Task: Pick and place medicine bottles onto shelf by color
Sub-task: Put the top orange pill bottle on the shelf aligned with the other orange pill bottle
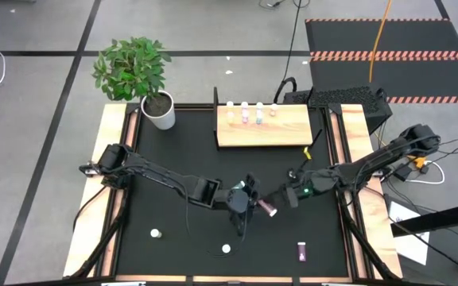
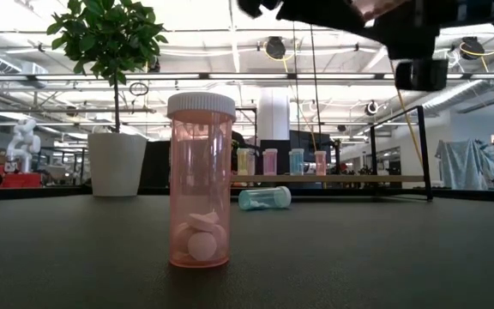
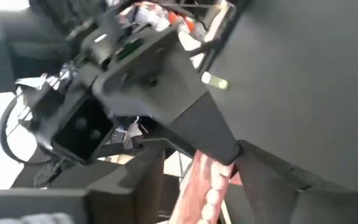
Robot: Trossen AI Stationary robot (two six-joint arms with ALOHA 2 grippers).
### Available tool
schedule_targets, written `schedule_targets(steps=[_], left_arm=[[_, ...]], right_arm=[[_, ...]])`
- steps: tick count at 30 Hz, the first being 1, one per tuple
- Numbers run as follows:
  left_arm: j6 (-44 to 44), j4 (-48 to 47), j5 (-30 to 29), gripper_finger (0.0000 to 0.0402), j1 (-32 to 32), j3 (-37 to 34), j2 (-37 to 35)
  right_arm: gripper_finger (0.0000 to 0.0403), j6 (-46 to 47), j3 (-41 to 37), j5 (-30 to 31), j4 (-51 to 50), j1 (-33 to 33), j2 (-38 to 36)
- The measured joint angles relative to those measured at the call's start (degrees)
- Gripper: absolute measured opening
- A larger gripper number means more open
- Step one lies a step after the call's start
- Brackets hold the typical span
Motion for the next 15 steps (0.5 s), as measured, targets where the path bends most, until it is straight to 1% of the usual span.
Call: schedule_targets(steps=[4,8,10,12,14,15], left_arm=[[-8.76,0.76,-0.06,0.0107,1.33,0.15,-0.77],[-14.46,3.08,-0.25,0.0097,2.42,0.27,-2.07],[-16.61,3.5,2.66,0.0102,3.18,0.14,-2.82],[-17.84,4.02,5.35,0.0111,3.84,-0.21,-2.89],[-19.07,6.83,7.76,0.0115,4.96,-0.2,-3.67],[-20.0,7.98,8.72,0.0116,5.75,-0.12,-4.39]], right_arm=[[0.0219,-5.71,-0.13,4.22,0.72,-0.12,-3.51],[0.0227,-13.0,-0.27,11.3,2.06,-0.09,-9.5],[0.0225,-19.93,0.1,14.68,8.46,-0.13,-13.61],[0.0222,-29.08,0.29,16.4,15.14,-0.15,-17.56],[0.0218,-40.01,0.18,16.02,22.28,-0.15,-20.2],[0.0217,-44.98,0.02,14.53,25.71,-0.15,-21.2]])
